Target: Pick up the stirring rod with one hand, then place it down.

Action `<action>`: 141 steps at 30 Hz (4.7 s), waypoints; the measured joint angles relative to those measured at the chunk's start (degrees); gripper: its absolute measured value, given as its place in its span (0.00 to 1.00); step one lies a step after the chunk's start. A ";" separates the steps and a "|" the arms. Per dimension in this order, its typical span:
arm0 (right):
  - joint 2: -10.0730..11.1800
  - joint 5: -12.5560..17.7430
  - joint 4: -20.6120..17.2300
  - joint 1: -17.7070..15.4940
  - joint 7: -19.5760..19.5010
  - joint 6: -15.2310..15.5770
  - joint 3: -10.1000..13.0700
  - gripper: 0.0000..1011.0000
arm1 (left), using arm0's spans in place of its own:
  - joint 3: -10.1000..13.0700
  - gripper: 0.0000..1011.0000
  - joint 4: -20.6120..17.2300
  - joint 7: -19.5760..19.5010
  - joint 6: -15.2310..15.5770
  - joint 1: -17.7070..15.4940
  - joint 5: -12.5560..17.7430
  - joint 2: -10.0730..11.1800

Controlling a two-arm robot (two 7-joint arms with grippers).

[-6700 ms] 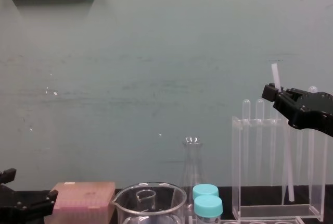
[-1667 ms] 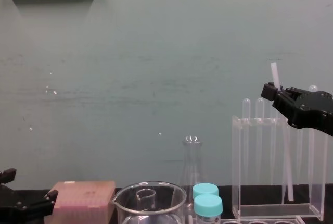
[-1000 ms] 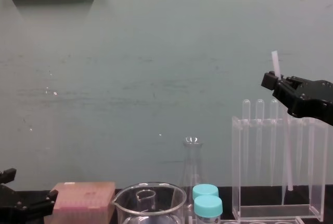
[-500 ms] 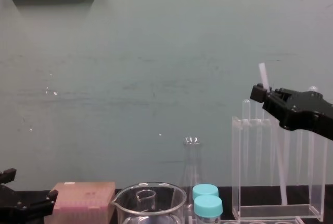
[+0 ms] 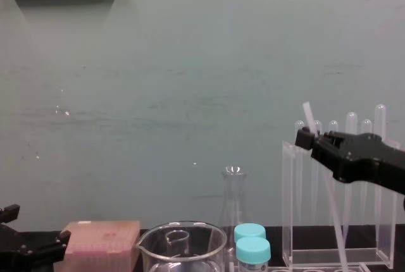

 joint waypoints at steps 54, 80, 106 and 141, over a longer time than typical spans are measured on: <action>-0.75 -1.98 9.36 4.88 4.14 2.59 -5.13 0.30 | 0.00 0.99 0.00 0.00 0.00 0.00 0.00 0.00; -0.81 -2.22 8.38 5.06 4.19 0.82 -5.23 0.99 | 0.00 0.99 0.00 0.00 0.00 0.00 0.00 0.00; 2.70 -13.28 -6.46 -6.41 -19.59 7.41 3.96 0.99 | 0.00 0.99 0.00 0.00 0.00 0.00 0.00 0.00; 2.37 -12.13 -5.54 -6.58 -18.14 10.52 4.33 0.99 | 0.00 0.99 0.00 0.00 0.00 0.00 0.00 0.00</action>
